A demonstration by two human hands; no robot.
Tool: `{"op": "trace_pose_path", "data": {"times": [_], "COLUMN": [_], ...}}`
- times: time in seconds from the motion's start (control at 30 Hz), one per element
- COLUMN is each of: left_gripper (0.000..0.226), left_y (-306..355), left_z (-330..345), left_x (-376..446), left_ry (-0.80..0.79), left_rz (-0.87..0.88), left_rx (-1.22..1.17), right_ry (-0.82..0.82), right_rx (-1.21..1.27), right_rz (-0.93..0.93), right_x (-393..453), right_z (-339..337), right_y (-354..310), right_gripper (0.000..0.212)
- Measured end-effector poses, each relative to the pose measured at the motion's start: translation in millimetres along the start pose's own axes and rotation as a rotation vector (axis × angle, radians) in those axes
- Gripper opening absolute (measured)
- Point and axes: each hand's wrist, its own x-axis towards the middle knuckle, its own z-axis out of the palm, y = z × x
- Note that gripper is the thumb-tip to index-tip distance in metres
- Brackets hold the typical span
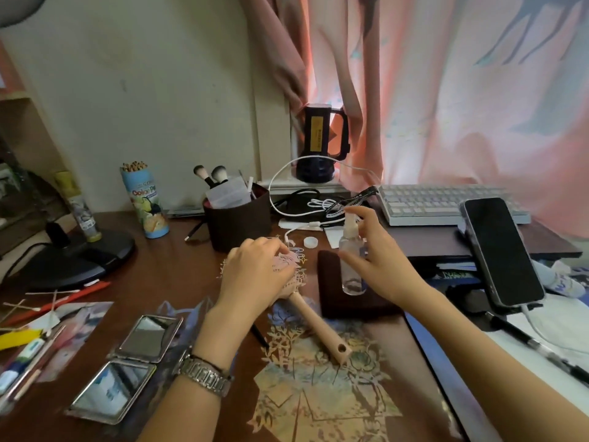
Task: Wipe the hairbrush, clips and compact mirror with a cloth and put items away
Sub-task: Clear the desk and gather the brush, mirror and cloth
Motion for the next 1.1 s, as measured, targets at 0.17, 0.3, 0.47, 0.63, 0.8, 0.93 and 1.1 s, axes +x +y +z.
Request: {"op": "trace_pose_path", "data": {"times": [0.17,0.3,0.47,0.63,0.8,0.93,1.1], "left_gripper": [0.025,0.026,0.028,0.027,0.025,0.023,0.023], "left_y": [-2,-5,-6,-13,-16,-19,-21], "left_z": [15,19,26,29,30,30,30], "left_x": [3,5,1,1,1,2,2], "left_ry": [-0.021,0.014,0.011,0.019,0.022,0.029,0.02], "left_rz": [-0.05,-0.075,-0.083,-0.092,-0.106,-0.112,-0.128], "left_rx": [-0.04,-0.027,-0.051,-0.047,-0.051,-0.052,-0.049], "right_ry": [0.035,0.048,0.068,0.084,0.099,0.093,0.097], "right_rx": [-0.025,0.03,0.052,0.061,0.071,0.088,0.114], "right_rz": [0.009,0.013,0.037,0.044,0.054,0.063,0.054], "right_x": [25,45,68,81,91,96,96], "right_z": [1,6,13,21,31,41,51], "right_y": [8,17,29,39,51,59,65], "right_gripper": [0.057,0.057,0.059,0.06,0.06,0.054,0.047]}}
